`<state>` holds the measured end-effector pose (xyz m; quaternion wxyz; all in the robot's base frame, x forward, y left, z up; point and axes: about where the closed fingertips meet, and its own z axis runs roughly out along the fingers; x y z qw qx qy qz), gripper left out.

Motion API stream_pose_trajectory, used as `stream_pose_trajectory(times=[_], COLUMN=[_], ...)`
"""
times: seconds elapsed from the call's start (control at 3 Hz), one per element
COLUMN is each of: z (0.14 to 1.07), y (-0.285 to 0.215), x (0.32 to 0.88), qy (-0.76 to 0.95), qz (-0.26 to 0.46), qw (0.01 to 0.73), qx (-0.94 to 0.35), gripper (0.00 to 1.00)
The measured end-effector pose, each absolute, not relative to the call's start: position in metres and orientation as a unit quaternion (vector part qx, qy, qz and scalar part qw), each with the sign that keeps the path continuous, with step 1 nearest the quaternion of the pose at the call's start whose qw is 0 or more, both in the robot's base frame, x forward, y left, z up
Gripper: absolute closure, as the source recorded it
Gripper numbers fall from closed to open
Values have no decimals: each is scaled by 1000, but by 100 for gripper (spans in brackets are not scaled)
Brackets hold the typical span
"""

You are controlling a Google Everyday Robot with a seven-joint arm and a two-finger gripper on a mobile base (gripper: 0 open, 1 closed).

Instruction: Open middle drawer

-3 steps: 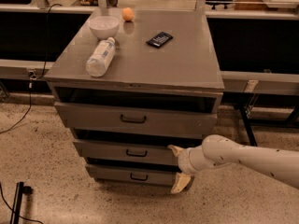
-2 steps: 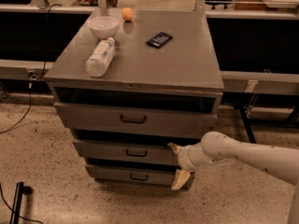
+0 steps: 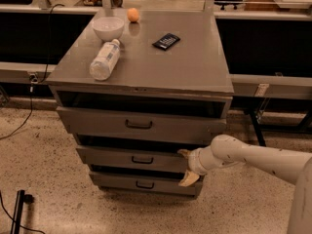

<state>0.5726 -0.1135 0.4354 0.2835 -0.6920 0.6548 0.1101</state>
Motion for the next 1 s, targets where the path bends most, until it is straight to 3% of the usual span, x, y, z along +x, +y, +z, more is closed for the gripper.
stream_pose_trajectory(times=[0.33, 1.0], z=[430, 434], y=[-117, -99], x=[574, 543], qy=[662, 650], qz=[105, 132], qw=[278, 259], qx=[-688, -702], gripper=[34, 34])
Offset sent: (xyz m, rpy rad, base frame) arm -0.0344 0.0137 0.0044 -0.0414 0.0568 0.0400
